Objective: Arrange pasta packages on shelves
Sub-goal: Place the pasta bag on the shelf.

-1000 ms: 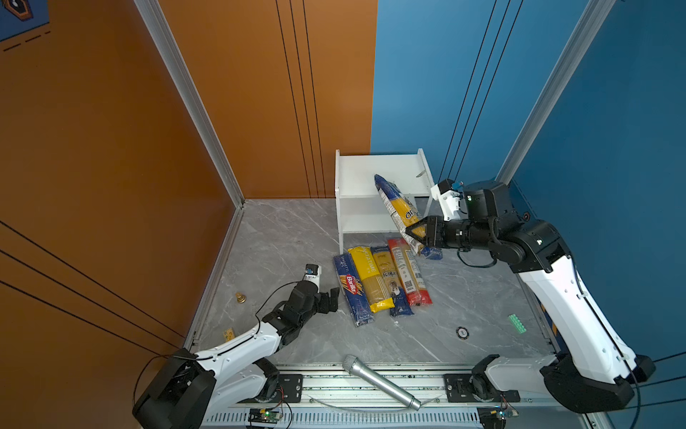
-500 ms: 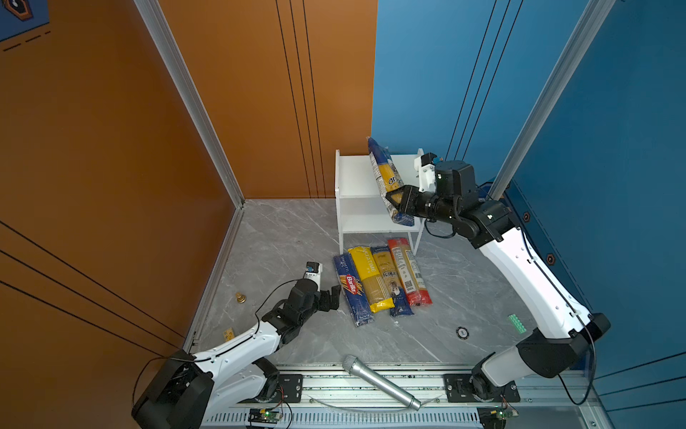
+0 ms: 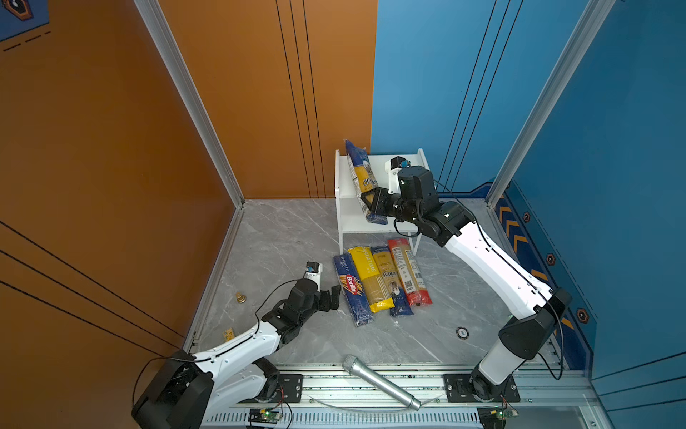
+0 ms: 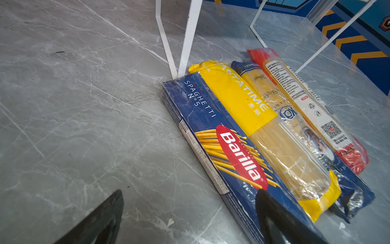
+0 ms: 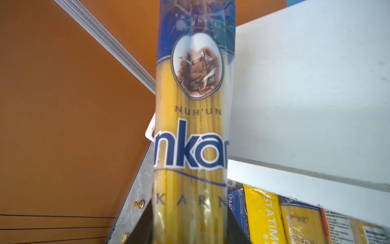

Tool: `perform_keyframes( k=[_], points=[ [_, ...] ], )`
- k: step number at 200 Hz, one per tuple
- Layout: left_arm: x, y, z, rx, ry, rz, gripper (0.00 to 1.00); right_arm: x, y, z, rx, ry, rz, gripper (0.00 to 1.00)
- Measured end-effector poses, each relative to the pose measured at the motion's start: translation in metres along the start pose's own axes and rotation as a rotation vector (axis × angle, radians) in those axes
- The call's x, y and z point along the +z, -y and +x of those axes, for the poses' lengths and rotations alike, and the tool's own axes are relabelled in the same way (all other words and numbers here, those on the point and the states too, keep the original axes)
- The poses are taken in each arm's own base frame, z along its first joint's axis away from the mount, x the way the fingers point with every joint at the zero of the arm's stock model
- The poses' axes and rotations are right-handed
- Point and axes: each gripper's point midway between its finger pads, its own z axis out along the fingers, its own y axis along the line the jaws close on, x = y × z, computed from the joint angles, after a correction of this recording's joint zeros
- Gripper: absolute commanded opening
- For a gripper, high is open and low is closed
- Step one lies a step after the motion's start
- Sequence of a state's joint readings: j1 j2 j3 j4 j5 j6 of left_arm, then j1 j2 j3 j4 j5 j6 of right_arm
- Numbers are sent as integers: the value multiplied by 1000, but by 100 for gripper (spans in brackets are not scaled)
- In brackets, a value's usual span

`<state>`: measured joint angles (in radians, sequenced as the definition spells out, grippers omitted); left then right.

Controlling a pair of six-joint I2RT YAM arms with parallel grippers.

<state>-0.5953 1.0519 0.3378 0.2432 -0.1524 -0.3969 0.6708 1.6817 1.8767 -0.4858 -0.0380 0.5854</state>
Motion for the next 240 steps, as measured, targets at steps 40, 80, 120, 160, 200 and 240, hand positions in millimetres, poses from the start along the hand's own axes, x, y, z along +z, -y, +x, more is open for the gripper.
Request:
perform_keyframes(
  k=[40,80,120,160,200,240],
  points=[
    [1,0,1,8,-4,-1,98,-1,-16,-15,-18,92,-17,0],
    [1,0,2,13,-9,1,98,-3,-27,-25,-19,162,-20,0],
    [1,1,1,13,-7,3,98,8,-29,-26,-19,204,1,0],
    [1,2,1,16,-8,6,98,24,-24,-18,-36,210,44,0],
    [1,2,1,16,-8,6,98,24,-30,-17,-47,232,53,0],
    [0,2,-1,15,0,9,98,22,-32,-21,-58,265,68,0]
  ],
)
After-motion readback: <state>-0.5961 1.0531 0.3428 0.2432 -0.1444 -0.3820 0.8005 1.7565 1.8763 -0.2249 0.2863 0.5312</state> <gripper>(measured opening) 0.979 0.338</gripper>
